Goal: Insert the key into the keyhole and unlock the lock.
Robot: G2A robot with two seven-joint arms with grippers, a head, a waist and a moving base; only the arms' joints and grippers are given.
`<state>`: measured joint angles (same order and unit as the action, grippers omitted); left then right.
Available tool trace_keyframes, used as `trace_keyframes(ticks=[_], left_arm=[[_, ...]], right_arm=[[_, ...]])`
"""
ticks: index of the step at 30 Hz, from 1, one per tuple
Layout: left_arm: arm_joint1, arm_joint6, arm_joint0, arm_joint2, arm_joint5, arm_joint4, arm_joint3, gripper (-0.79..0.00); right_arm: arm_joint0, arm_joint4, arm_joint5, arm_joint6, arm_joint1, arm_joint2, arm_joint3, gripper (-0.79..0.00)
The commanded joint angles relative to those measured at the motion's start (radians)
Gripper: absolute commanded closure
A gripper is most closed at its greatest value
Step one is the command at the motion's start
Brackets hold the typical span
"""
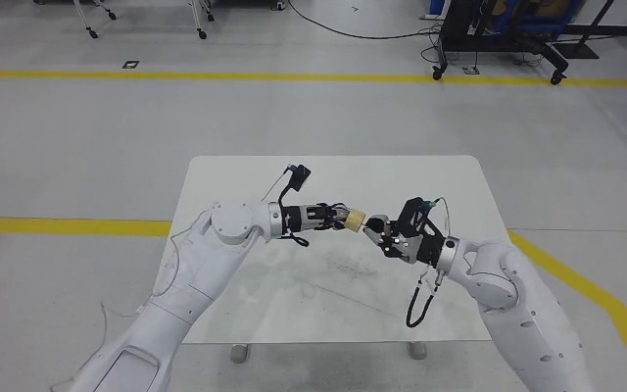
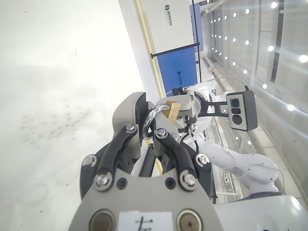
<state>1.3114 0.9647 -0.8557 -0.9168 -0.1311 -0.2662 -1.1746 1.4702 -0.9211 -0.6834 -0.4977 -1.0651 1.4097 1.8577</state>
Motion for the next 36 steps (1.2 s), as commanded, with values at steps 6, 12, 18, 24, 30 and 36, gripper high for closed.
trace_keyframes(ticks=[6,12,18,24,30,36], left_arm=[[-0.005,0.024,0.0,-0.029,0.001,-0.044,0.003,0.0],[-0.005,0.03,-0.002,-0.036,0.014,-0.062,0.005,0.0],[-0.003,0.029,0.007,-0.026,0.057,-0.055,0.017,0.0],[0.002,-0.027,0.027,0.023,0.143,0.064,0.032,0.0],[0.019,-0.061,0.05,0.166,0.376,0.32,0.017,0.0],[0.049,-0.012,0.09,0.239,0.509,0.34,0.063,0.0]], right_arm=[[0.009,-0.078,0.026,-0.005,0.002,0.004,0.049,-0.785],[0.009,-0.078,0.026,-0.005,0.002,0.004,0.049,-0.785],[0.017,-0.003,0.001,0.034,0.001,0.005,0.027,-0.785],[0.009,0.342,-0.108,0.04,0.017,0.108,-0.097,-0.785],[0.005,0.502,-0.096,-0.022,0.033,0.179,-0.155,-0.785],[0.004,0.508,-0.096,-0.028,0.034,0.182,-0.159,-0.785]])
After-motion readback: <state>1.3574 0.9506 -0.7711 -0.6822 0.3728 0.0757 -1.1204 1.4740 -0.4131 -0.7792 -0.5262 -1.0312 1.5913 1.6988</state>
